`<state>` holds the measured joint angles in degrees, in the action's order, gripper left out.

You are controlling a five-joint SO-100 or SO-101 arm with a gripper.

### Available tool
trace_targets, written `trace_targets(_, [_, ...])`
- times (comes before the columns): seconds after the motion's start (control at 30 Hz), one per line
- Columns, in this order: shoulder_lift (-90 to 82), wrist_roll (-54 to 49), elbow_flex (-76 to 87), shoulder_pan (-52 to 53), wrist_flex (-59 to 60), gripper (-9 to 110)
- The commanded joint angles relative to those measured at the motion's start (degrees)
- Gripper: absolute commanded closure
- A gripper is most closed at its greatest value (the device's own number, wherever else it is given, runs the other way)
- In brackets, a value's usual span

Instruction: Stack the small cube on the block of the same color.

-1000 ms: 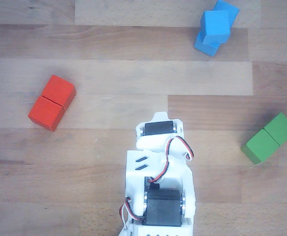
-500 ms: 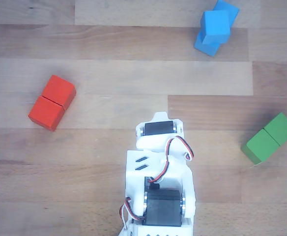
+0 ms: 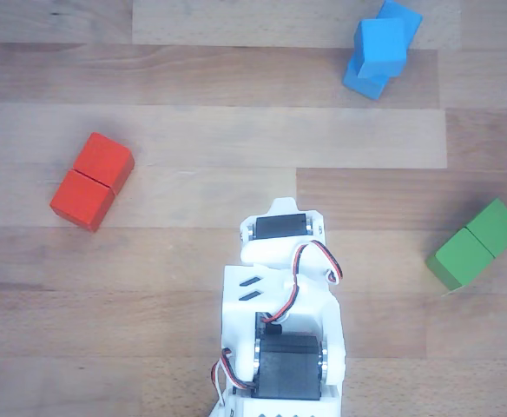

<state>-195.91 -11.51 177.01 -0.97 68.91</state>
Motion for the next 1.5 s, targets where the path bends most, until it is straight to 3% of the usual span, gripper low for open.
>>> trace_targets(0.0, [-1.7, 1.1, -0.7, 2.6, 0.0, 101])
trace_targets(0.2, [-1.7, 6.5, -0.8, 5.5, 0.0, 101])
trace_targets(1.47, [-1.7, 6.4, -0.8, 4.5, 0.0, 101])
